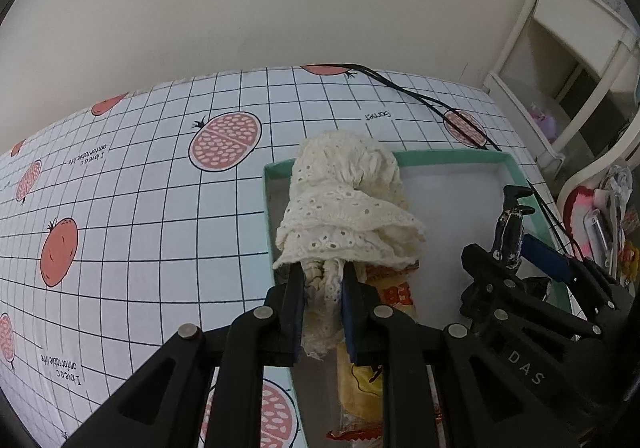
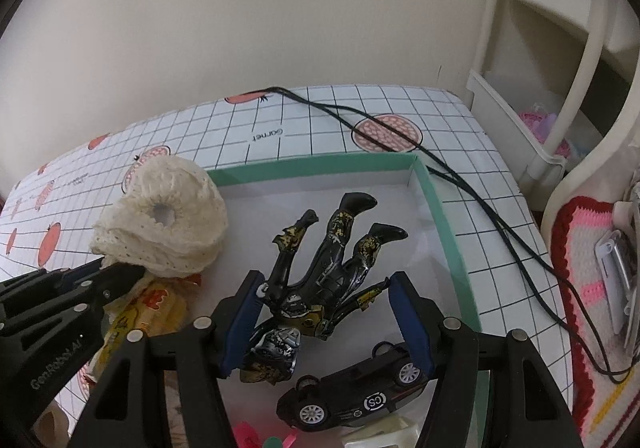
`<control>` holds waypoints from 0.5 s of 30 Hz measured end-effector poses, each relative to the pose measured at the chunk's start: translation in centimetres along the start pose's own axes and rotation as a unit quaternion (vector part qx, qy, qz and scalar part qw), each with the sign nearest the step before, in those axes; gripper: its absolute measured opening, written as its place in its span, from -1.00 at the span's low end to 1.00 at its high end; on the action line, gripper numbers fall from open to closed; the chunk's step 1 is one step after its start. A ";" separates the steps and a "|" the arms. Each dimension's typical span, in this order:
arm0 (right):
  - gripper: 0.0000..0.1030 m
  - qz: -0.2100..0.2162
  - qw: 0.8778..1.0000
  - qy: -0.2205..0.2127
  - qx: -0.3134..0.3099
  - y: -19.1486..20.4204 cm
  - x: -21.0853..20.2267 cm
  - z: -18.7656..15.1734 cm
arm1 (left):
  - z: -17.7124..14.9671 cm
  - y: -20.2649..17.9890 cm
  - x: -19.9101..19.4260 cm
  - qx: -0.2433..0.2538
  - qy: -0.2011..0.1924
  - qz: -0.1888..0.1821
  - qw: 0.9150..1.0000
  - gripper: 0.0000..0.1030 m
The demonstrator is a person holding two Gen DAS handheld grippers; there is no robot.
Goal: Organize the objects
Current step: 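Open the right tool to drop the robot hand toy while left tool releases the cloth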
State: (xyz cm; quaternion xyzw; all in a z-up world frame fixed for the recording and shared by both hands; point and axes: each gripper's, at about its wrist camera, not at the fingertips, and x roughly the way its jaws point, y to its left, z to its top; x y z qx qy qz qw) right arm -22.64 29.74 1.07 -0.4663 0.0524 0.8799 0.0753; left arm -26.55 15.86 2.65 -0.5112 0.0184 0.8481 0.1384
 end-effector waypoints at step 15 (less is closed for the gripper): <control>0.33 -0.008 1.000 0.018 -0.008 0.2 0.3 -0.1 | -0.1 -0.4 -0.1 0.011 0.011 -0.002 1.000 -0.42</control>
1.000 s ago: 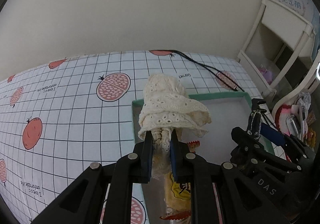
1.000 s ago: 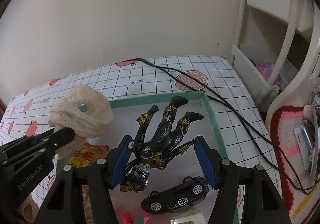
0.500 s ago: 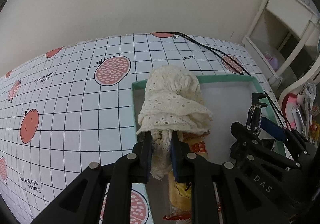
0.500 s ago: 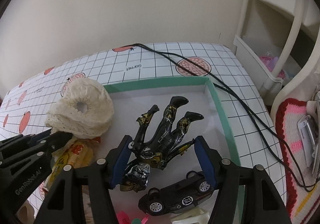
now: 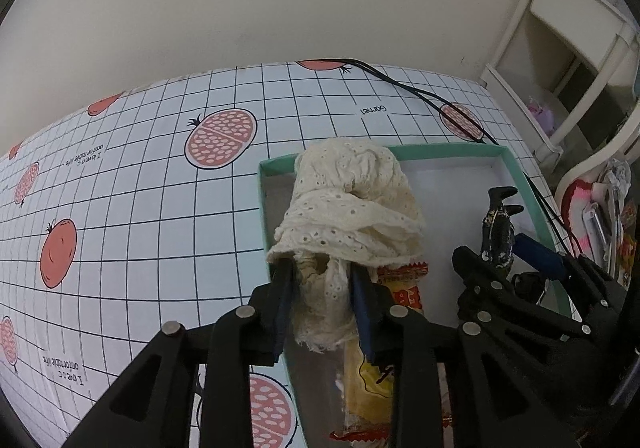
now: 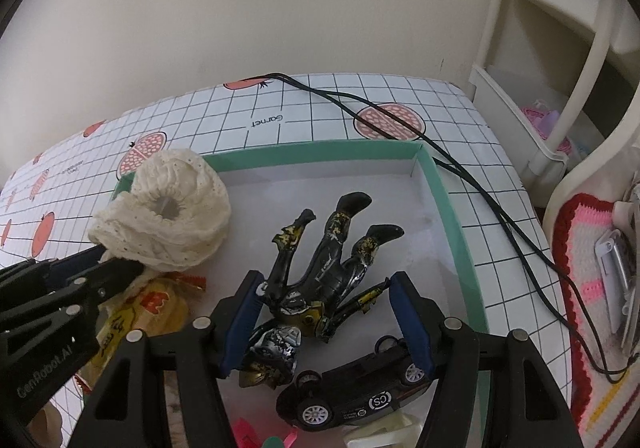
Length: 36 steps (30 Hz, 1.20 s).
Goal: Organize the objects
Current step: 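Open the right tool to drop the robot hand toy while left tool releases the cloth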
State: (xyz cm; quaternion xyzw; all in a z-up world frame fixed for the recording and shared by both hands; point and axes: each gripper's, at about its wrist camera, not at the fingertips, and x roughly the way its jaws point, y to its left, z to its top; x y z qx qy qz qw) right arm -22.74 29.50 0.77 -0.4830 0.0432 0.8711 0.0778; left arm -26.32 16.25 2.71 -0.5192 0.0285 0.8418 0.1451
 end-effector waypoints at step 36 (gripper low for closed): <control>0.68 0.004 1.000 -0.019 0.018 -0.5 -2.4 1.4 | 1.6 3.1 -3.1 -0.043 -0.032 0.049 0.997 0.56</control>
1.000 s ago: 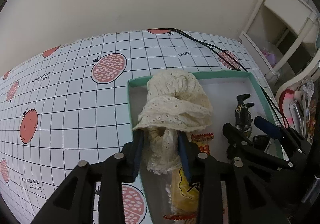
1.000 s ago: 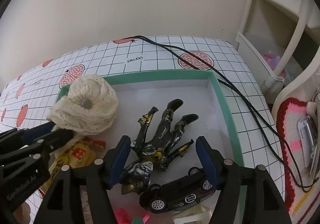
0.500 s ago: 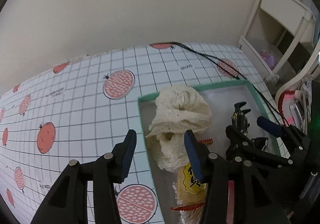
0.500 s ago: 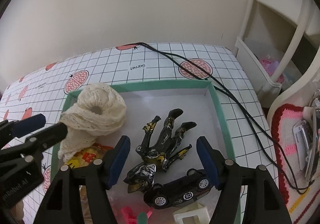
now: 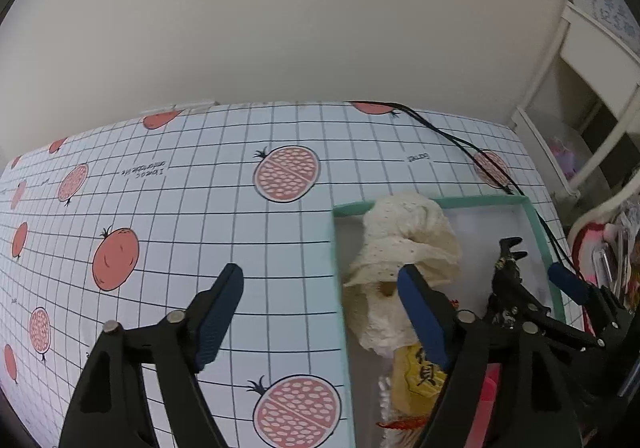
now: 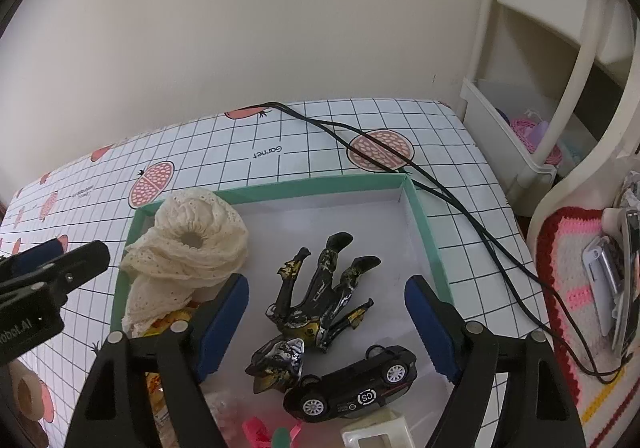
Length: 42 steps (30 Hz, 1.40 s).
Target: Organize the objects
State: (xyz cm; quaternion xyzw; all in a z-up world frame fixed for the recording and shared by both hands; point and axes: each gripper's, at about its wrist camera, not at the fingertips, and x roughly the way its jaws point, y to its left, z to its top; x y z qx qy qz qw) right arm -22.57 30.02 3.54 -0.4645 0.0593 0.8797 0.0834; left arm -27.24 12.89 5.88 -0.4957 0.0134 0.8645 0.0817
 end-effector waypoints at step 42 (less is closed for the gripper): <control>1.00 -0.004 1.000 -0.015 -0.016 2.1 -3.5 -0.3 | -1.6 3.3 -1.7 -0.029 -0.003 0.042 0.999 0.95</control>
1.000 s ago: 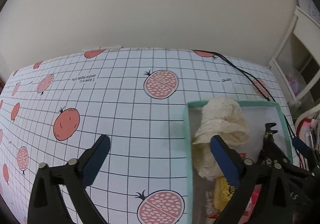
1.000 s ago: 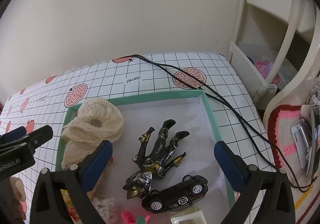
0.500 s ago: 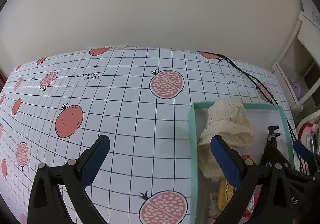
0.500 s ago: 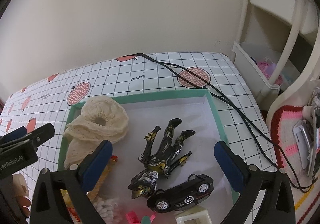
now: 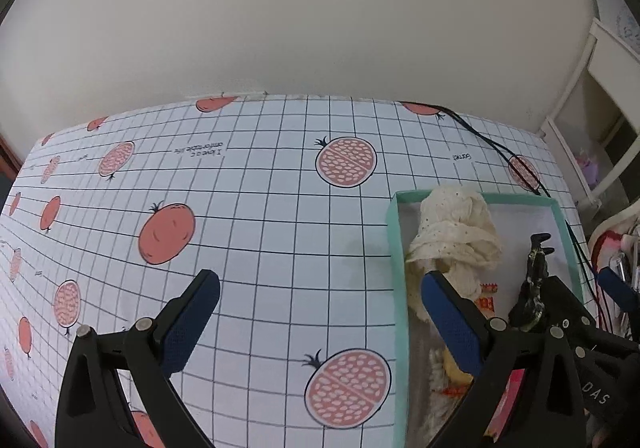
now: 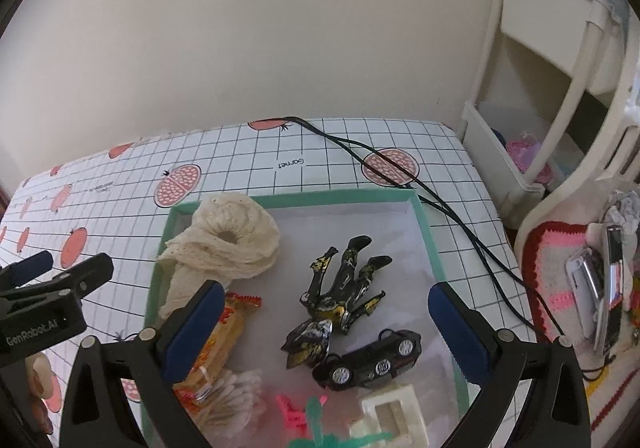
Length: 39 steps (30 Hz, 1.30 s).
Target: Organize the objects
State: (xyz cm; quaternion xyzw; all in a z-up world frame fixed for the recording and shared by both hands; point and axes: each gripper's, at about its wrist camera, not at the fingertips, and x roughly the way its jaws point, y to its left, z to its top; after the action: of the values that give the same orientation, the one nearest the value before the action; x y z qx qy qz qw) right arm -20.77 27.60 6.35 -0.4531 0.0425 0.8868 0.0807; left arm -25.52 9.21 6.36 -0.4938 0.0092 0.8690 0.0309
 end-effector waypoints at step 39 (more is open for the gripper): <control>1.00 0.026 0.999 -0.001 0.018 0.8 -17.9 -14.4 | -16.9 4.3 -16.0 -0.021 -0.044 0.007 0.999 0.95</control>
State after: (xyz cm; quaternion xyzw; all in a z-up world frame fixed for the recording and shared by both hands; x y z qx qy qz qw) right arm 0.82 22.78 12.41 -0.4495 0.0704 0.8881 0.0655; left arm -3.13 3.39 11.43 -0.4553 -0.0071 0.8902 0.0152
